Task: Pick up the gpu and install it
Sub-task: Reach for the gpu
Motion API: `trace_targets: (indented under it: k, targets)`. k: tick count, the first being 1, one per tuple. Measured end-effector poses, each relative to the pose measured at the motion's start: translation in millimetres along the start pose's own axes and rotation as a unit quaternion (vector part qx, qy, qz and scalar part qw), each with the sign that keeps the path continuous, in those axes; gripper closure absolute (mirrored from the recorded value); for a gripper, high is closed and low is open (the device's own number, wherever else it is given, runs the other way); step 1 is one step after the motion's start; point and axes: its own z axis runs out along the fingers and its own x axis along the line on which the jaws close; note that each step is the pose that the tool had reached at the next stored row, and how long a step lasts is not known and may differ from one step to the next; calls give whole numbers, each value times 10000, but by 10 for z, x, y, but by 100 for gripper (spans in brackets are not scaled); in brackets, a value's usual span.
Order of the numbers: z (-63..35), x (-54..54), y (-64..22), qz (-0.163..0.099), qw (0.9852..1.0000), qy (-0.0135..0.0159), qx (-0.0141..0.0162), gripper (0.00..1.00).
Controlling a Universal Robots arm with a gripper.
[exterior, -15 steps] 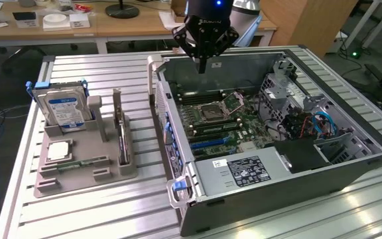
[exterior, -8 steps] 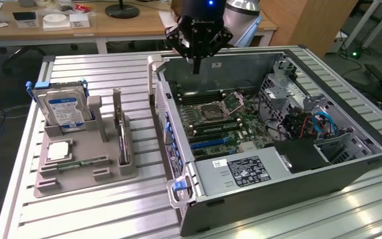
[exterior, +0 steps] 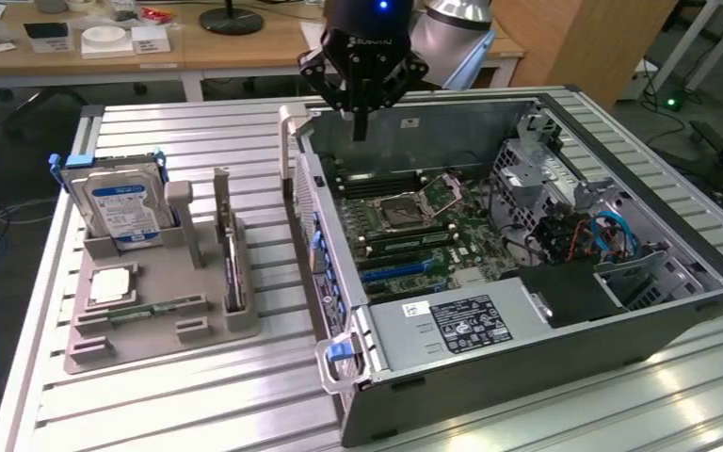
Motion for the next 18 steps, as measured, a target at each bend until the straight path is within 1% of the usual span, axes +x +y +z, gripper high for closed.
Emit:
trace_targets:
  k: [18]
  targets:
    - [-7, 275, -27, 0, 10000, 0, 0, 90]
